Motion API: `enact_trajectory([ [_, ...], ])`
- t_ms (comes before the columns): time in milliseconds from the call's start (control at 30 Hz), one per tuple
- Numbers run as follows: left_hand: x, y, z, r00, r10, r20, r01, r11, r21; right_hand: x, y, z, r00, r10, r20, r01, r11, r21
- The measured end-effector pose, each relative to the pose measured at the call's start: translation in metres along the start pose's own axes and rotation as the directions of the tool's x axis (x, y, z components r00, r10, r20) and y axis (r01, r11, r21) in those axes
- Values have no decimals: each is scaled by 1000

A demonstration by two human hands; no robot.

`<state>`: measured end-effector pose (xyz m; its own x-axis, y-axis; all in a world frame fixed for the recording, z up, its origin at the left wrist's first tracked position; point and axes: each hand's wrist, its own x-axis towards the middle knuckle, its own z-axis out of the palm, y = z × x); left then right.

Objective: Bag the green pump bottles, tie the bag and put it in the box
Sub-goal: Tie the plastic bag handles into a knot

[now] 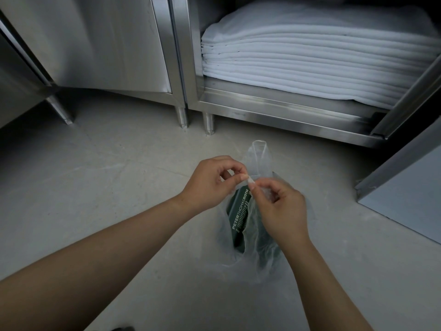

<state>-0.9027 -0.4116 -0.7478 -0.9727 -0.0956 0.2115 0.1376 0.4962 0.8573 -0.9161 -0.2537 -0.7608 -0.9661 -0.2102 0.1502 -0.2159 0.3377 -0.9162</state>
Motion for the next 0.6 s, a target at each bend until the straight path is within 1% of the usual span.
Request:
enact_trajectory([
  [100,1,0,1,1000,-1,-9,1,1000,-9,0,0,1,997,58,58,-62,996,66],
  [233,1,-2,1,999,-20,-26,19,999,-25,1,-1,-2,992,74,102,-86,990,113],
  [433,1,-6,0,996,-66,-55,63,997,-43,5,1,-10,994,92,66,-99,990,99],
  [600,-1,-8,-1,995,-97,-13,96,994,-56,4,3,-6,993,109,35,-112,991,76],
])
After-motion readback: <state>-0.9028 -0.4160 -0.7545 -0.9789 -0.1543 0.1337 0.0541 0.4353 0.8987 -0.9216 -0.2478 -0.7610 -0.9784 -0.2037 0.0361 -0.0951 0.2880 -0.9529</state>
